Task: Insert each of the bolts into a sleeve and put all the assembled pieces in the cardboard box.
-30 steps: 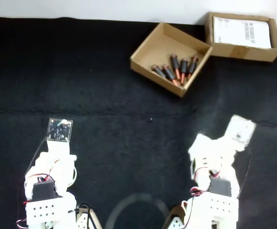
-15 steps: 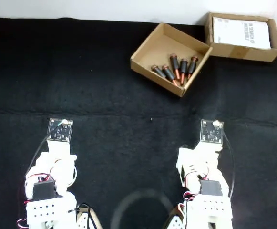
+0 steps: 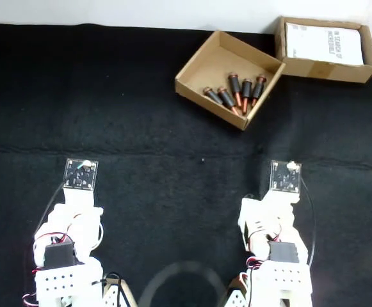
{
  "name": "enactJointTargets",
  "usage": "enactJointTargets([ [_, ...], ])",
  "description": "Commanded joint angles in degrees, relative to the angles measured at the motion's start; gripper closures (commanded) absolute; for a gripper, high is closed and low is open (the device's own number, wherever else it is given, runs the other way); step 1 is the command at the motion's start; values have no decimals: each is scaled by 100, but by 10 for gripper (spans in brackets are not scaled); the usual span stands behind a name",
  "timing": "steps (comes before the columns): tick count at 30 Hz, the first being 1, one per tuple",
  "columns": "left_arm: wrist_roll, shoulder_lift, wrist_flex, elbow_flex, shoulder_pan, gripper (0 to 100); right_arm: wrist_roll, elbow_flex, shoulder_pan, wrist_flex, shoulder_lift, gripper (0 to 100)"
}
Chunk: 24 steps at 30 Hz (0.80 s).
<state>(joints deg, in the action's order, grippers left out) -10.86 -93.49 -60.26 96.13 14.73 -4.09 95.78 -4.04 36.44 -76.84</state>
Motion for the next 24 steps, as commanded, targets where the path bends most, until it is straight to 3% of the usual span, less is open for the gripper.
enactJointTargets([
  [1,-26,-13,18,145,48,990,44,664,-75,31,-101,968],
  [13,-26,-13,18,145,48,990,44,215,-75,2466,-101,992],
  [24,-26,-13,18,145,48,990,35,215,-75,2466,-110,992],
])
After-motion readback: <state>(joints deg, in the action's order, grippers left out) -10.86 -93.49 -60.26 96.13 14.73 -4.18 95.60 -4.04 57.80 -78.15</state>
